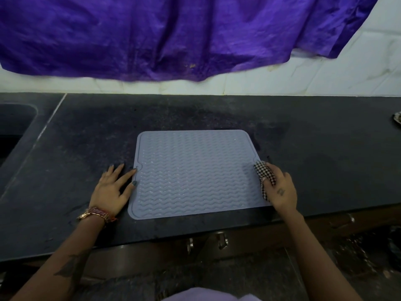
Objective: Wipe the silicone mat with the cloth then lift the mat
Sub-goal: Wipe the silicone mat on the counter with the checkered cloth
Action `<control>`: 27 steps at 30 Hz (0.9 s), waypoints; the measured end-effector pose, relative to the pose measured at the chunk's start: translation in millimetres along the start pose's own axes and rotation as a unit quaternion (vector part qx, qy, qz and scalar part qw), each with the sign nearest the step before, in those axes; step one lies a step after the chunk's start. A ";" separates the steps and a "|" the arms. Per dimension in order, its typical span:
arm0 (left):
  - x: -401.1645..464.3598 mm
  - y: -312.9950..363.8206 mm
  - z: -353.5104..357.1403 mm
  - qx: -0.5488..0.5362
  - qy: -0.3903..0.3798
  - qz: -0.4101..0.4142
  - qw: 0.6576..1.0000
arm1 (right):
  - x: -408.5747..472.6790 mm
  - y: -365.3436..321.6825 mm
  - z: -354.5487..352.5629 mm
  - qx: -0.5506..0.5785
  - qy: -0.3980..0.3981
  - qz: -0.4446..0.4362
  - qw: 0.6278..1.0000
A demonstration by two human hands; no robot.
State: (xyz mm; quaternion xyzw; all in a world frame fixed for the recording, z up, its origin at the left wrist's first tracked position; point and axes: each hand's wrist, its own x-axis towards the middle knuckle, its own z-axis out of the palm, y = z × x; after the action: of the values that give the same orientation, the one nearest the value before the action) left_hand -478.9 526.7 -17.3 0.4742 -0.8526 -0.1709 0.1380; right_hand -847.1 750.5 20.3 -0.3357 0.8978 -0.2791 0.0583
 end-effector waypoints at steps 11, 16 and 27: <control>2.1 -0.5 1.7 0.012 -0.003 0.000 1.000 | 36.0 -35.1 25.0 -0.095 0.008 0.064 0.993; 2.6 -2.3 2.7 0.009 -0.002 -0.001 1.000 | 51.8 -54.0 48.3 -0.111 0.023 0.049 0.992; 6.1 -0.6 -0.7 -0.004 0.003 -0.004 1.000 | 134.5 -83.2 61.0 -0.142 -0.029 0.045 0.988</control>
State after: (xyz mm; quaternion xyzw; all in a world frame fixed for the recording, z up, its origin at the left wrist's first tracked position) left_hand -481.2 521.1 -16.6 0.4774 -0.8498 -0.1729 0.1418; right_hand -885.1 585.4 25.3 -0.3077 0.9404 -0.1363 0.0483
